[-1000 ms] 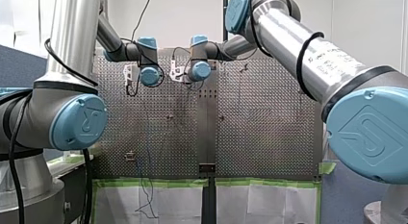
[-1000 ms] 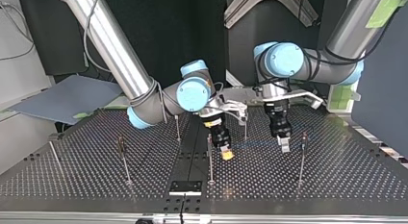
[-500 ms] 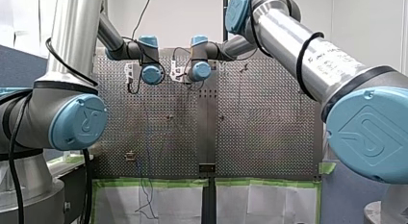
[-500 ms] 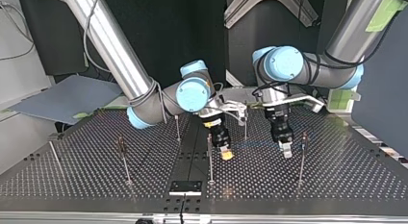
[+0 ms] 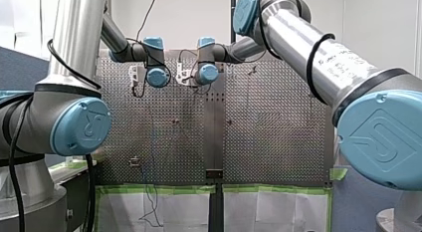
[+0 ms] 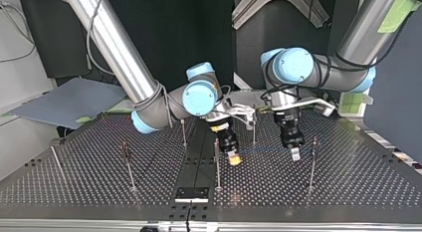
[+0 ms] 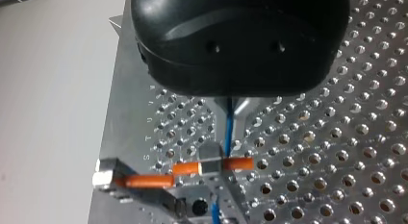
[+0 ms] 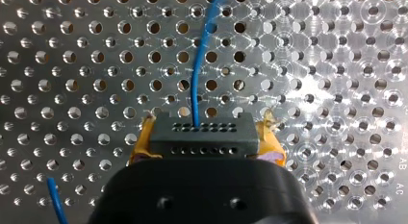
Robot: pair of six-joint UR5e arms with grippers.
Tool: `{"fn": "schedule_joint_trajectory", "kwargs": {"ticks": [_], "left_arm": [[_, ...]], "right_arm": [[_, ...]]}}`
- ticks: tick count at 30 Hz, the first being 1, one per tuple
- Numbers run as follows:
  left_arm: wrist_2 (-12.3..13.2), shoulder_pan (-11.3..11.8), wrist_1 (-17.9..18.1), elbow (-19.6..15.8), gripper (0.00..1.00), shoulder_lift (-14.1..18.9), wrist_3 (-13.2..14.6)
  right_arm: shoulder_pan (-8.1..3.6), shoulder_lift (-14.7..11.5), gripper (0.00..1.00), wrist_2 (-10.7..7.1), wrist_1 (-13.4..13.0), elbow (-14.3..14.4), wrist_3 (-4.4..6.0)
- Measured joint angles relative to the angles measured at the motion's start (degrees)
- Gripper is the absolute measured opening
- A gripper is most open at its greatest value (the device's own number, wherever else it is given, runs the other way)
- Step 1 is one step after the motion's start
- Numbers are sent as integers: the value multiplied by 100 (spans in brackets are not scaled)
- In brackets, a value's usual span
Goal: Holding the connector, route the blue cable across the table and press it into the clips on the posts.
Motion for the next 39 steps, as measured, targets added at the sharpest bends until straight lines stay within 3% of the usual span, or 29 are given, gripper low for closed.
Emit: {"fn": "schedule_joint_trajectory", "kwargs": {"ticks": [7, 19, 20, 24, 25, 39], "left_arm": [[-130, -4, -34, -2, 0, 0, -6], [-136, -29, -157, -88, 0, 0, -26], [-136, -29, -157, -92, 9, 0, -28], [-139, -27, -169, -97, 5, 1, -35], [-139, -29, -180, -97, 0, 1, -37], [-166, -91, -434, -174, 0, 0, -15]], "right_arm": [[-4, 6, 0, -1, 9, -1, 5], [-16, 8, 0, 7, 20, 116, 0], [-16, 8, 0, 7, 20, 118, 0], [-23, 10, 0, 7, 21, 124, 0], [-23, 10, 0, 6, 20, 127, 0], [-18, 10, 0, 15, 9, 322, -9]]}}
